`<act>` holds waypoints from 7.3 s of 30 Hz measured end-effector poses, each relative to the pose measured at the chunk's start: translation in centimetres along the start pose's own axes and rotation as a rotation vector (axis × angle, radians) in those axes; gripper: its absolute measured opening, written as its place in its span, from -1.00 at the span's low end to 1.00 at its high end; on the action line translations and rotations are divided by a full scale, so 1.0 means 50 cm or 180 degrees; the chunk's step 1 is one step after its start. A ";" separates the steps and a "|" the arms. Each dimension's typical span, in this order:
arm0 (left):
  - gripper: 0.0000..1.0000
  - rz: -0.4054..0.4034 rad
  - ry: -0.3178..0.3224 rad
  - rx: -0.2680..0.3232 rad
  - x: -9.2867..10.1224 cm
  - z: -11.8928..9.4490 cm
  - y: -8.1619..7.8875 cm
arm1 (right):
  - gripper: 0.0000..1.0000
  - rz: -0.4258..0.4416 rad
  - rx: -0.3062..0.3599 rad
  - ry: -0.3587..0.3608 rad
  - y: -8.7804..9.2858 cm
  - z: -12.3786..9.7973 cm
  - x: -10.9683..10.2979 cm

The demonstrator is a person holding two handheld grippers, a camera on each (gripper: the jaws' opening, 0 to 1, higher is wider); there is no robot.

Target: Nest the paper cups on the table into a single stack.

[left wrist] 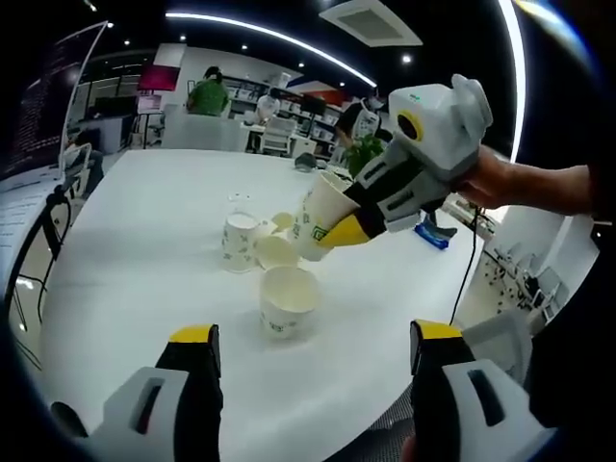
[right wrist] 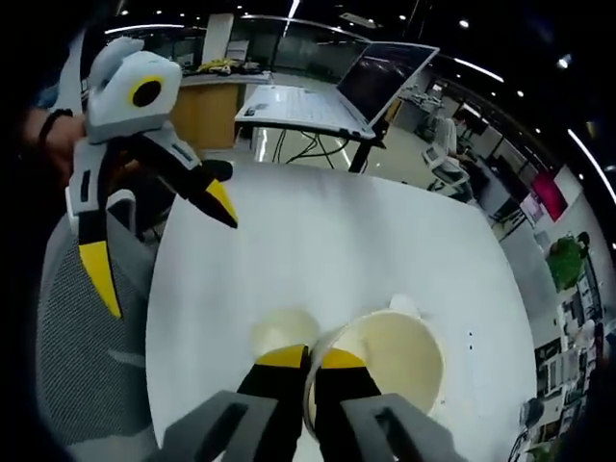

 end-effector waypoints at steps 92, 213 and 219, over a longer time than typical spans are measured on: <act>0.56 0.0002 0.0017 -0.0036 0.005 -0.003 -0.005 | -0.64 0.0094 -0.0044 -0.0220 0.004 0.063 -0.038; 0.56 -0.0014 -0.0103 -0.0062 -0.030 -0.011 -0.006 | -1.00 0.1688 -0.0384 0.0169 0.302 0.023 0.106; 0.57 -0.0001 -0.0099 -0.0042 -0.029 -0.009 -0.009 | -1.00 0.1546 -0.0390 0.0136 0.284 0.012 0.092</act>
Point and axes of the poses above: the point that each gripper's makers call its tool centre point, and the gripper's own axes: z roughly forward along the fingers, x roughly to its right, y roughly out of its underside, the point moved 9 cm from there along -z, roughly backward along the fingers, and after that the axes turned 5 degrees about -z, right-handed, at the moved point
